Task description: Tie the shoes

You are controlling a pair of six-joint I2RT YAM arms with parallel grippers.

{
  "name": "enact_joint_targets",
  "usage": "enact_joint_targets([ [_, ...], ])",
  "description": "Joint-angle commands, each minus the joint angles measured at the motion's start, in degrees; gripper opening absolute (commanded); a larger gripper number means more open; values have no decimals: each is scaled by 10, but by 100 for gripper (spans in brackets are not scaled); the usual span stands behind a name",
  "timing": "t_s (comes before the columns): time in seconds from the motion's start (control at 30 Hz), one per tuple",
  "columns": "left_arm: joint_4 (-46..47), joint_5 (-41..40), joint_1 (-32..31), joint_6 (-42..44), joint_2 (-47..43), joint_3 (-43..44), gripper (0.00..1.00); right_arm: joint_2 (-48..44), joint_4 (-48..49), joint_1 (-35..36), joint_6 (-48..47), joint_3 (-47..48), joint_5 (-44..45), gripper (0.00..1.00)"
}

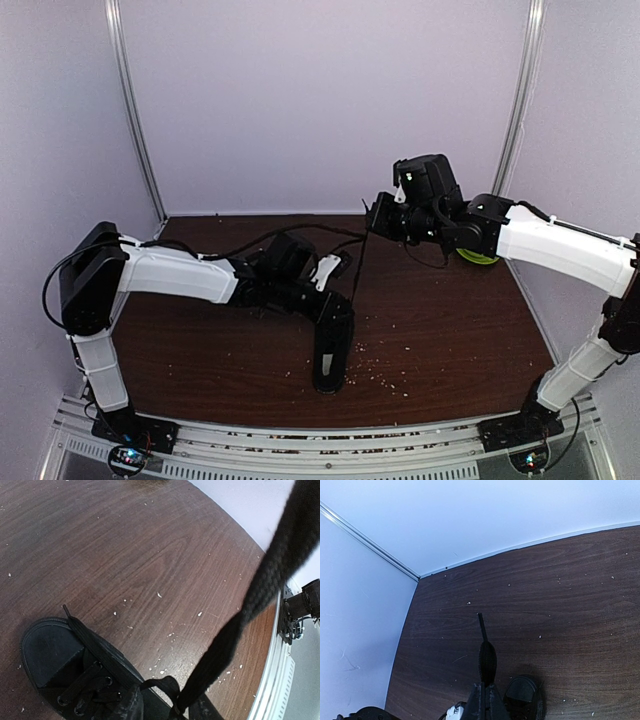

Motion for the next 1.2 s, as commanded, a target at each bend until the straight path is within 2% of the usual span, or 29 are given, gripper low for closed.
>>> enact_joint_targets([
  [0.0,11,1,-6,7,9,18,26,6,12,-4,6,7,-2,0],
  [0.1,13,1,-6,5,9,17,13,7,12,-4,6,7,-3,0],
  [0.23,25,-3,-6,2,1,6,1,11,12,-6,5,6,-3,0],
  [0.47,59,-10,-5,-9,-28,-31,0,48,5,-14,-6,19,-28,0],
  [0.97,89,-1,14,-30,-74,-76,0,260,-65,-17,-65,173,-133,1],
  [1.0,89,-1,15,-32,-74,-76,0,270,-66,-16,-68,180,-138,9],
  [1.1,93,-1,18,-38,-75,-79,0,280,-63,-20,-74,189,-146,44],
  [1.17,100,-3,20,-43,-76,-82,0,274,-62,-26,-84,189,-145,62],
])
